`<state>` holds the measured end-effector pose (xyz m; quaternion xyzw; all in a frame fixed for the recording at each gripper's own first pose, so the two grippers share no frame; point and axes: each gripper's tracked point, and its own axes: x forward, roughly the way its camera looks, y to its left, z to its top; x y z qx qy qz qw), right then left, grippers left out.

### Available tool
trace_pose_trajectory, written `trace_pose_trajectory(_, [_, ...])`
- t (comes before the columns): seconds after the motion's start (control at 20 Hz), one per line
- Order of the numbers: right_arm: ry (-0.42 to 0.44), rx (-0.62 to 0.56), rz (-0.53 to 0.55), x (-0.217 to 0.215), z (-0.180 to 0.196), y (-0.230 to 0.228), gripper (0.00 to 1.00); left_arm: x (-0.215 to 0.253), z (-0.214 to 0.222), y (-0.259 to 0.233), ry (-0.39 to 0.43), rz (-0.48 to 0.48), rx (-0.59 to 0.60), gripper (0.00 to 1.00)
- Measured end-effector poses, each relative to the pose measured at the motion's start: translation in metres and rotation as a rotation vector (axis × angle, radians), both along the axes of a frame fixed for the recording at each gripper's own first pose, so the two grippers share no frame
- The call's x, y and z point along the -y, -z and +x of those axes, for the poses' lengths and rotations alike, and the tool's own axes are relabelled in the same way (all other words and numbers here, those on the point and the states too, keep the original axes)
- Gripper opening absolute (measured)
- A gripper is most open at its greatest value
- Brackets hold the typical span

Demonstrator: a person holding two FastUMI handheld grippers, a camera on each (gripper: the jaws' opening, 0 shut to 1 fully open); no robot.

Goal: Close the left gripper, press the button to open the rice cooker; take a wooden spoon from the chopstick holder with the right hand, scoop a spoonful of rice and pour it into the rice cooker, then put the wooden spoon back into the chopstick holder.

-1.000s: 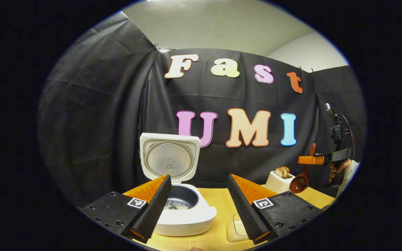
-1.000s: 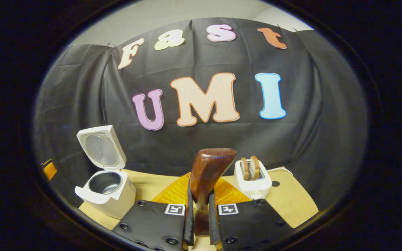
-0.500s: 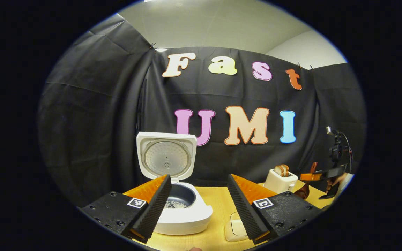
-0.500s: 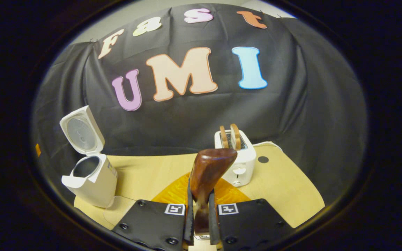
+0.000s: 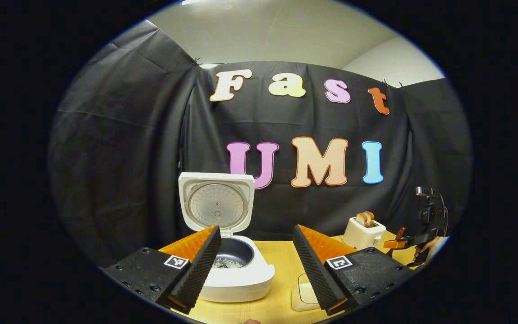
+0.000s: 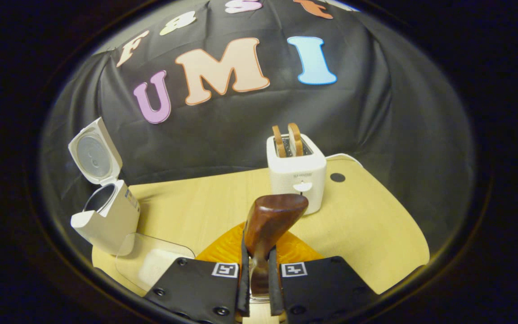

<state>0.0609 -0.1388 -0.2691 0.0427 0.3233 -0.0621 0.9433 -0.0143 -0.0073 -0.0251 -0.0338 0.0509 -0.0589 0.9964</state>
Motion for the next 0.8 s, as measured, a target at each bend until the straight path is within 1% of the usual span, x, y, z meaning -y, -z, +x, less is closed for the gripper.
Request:
trace_pose_trajectory(0.3, [0.002, -0.062, 0.017, 0.001, -0.014, 0.028, 0.2, -0.001, -0.004, 0.0, -0.008, 0.004, -0.003, 0.95])
trace_pose_trajectory(0.35, [0.002, -0.069, 0.012, 0.001, -0.016, 0.032, 0.19, -0.001, -0.004, 0.0, -0.009, 0.004, -0.004, 0.95])
trace_pose_trajectory(0.4, [0.002, -0.077, 0.005, 0.002, -0.019, 0.035, 0.21, 0.0, -0.005, 0.0, -0.009, 0.005, -0.005, 0.95])
trace_pose_trajectory(0.55, [0.014, -0.062, 0.008, 0.003, -0.02, 0.031, 0.19, 0.001, -0.005, 0.001, -0.006, 0.007, -0.008, 0.95])
trace_pose_trajectory(0.6, [0.019, -0.058, 0.01, 0.005, -0.019, 0.03, 0.24, 0.003, -0.006, 0.0, -0.004, 0.006, -0.007, 0.95])
trace_pose_trajectory(0.7, [0.023, -0.052, -0.002, 0.009, -0.024, 0.025, 0.22, 0.005, -0.007, -0.001, -0.001, 0.007, 0.0, 0.95])
trace_pose_trajectory(0.75, [0.024, -0.044, -0.012, 0.01, -0.025, 0.023, 0.28, 0.005, -0.006, -0.001, -0.001, 0.009, -0.001, 0.95])
trace_pose_trajectory(0.8, [0.024, -0.034, -0.022, 0.012, -0.024, 0.019, 0.36, 0.005, -0.006, -0.001, -0.001, 0.008, -0.003, 0.95])
